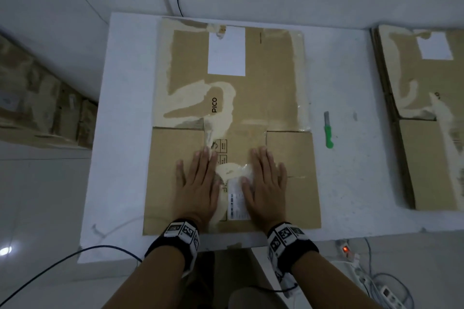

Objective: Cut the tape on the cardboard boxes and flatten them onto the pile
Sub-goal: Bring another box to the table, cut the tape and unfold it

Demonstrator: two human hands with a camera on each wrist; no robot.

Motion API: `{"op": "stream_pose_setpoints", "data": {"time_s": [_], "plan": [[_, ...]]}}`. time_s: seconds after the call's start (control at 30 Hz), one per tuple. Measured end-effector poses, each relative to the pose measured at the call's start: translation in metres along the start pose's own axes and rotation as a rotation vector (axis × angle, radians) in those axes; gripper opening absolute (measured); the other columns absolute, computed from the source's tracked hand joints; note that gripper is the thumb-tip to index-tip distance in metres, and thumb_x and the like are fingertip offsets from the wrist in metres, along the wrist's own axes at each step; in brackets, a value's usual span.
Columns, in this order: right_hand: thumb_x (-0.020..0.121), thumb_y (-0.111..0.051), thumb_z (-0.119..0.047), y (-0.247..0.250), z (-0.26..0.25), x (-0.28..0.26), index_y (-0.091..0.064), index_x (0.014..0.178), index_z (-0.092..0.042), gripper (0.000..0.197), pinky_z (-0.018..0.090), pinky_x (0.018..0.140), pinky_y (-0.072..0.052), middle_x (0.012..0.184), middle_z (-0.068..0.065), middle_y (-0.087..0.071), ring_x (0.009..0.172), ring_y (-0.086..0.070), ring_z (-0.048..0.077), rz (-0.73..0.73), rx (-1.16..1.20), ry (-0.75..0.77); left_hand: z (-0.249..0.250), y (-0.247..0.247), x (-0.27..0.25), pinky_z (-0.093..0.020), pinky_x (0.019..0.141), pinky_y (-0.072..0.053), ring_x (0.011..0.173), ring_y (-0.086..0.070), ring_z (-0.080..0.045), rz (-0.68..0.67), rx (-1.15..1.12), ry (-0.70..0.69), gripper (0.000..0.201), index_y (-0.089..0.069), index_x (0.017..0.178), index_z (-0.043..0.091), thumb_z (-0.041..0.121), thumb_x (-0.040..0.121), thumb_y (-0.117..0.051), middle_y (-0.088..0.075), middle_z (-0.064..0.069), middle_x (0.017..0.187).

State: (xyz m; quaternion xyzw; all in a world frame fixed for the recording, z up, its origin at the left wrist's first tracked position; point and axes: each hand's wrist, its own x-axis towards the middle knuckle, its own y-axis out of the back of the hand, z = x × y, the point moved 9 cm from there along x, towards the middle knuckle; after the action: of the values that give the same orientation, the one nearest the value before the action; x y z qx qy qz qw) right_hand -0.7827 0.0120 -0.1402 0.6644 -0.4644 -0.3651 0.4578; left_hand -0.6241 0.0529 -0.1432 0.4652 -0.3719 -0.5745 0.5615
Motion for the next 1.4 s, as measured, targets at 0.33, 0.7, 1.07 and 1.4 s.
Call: {"op": "stream_pose_setpoints", "data": {"time_s": [0.33, 0.7, 1.07, 1.4], "plan": [[0.1, -0.029, -0.042, 0.018, 0.005, 0.129, -0.017, 0.157, -0.017, 0.063, 0.049, 0.122, -0.003, 0.164, 0.004, -0.014, 0.151, -0.007, 0.019, 0.055, 0.082, -0.057, -0.004, 0.021, 0.118, -0.051, 0.118, -0.001, 0.148, -0.012, -0.021, 0.035, -0.064, 0.007, 0.06, -0.02, 0.152, 0.011, 0.039, 0.1, -0.018, -0.015, -0.006, 0.16], [0.104, -0.029, -0.037, 0.023, 0.01, 0.299, -0.009, 0.157, -0.014, 0.061, 0.044, 0.122, 0.004, 0.165, 0.003, -0.004, 0.152, -0.001, 0.017, 0.023, -0.021, -0.015, -0.041, 0.044, 0.28, -0.054, 0.117, 0.001, 0.149, -0.003, -0.018, 0.04, -0.016, 0.015, 0.067, -0.005, 0.154, 0.017, 0.049, 0.095, -0.004, -0.004, -0.003, 0.161], [0.098, -0.035, -0.058, 0.029, 0.027, 0.318, -0.001, 0.158, -0.021, 0.079, 0.054, 0.119, 0.009, 0.165, 0.002, 0.004, 0.152, 0.008, 0.018, -0.091, -0.022, -0.039, -0.053, 0.056, 0.309, -0.062, 0.112, 0.006, 0.146, -0.013, -0.028, 0.03, 0.016, 0.056, 0.073, -0.021, 0.152, 0.021, 0.063, 0.092, -0.02, -0.017, -0.011, 0.158], [0.103, -0.039, -0.035, 0.051, 0.046, 0.286, -0.007, 0.158, -0.023, 0.065, 0.05, 0.121, -0.001, 0.165, 0.006, 0.002, 0.152, 0.001, 0.023, -0.246, 0.075, -0.03, -0.071, 0.053, 0.247, -0.056, 0.115, 0.008, 0.148, 0.007, -0.026, -0.054, -0.069, 0.212, 0.064, 0.0, 0.154, 0.024, 0.05, 0.099, -0.02, 0.006, -0.01, 0.161]]}}
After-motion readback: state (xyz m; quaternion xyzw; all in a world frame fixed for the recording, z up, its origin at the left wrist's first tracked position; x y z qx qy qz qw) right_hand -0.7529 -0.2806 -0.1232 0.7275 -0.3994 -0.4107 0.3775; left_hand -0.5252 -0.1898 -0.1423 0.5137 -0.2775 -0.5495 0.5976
